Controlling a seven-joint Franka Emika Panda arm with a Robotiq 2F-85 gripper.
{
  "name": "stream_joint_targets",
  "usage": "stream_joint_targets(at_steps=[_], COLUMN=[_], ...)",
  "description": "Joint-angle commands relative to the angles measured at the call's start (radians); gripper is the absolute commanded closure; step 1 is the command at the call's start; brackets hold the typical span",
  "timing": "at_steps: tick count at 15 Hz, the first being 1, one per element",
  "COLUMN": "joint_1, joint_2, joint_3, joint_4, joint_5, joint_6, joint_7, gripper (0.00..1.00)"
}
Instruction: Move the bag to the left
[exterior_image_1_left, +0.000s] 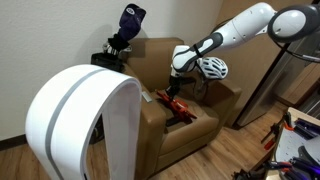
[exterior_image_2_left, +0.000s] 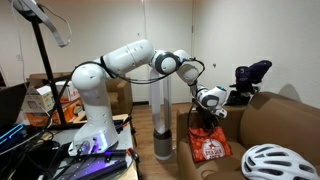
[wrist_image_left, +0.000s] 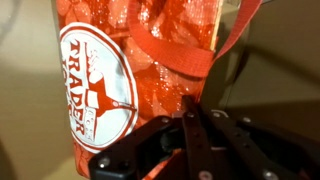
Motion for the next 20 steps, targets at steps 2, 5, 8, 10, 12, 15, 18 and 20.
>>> stream_joint_targets(at_steps=[2,5,8,10,12,15,18,20], joint_1=[0.007,0.018,0.022,0.013,0.001,-0.017,-0.026,-0.032], joint_2=[0.060,0.113,0.162,0.183,0.196,0.172,0.094,0.048], joint_3=[0.041,0.049,0.059,0.072,0.088,0.103,0.079,0.049], joint_4=[0.084,0.139,0.198,0.235,0.267,0.264,0.190,0.152], joint_5=[0.013,0.009,0.012,0.022,0.034,0.031,0.011,-0.005], joint_6=[-0.023,-0.071,-0.114,-0.148,-0.173,-0.194,-0.218,-0.254], joint_7=[-0.032,-0.043,-0.052,-0.060,-0.068,-0.055,-0.029,-0.008], gripper=[0.95,0.68,0.58,0.45,0.33,0.14,0.00,0.00])
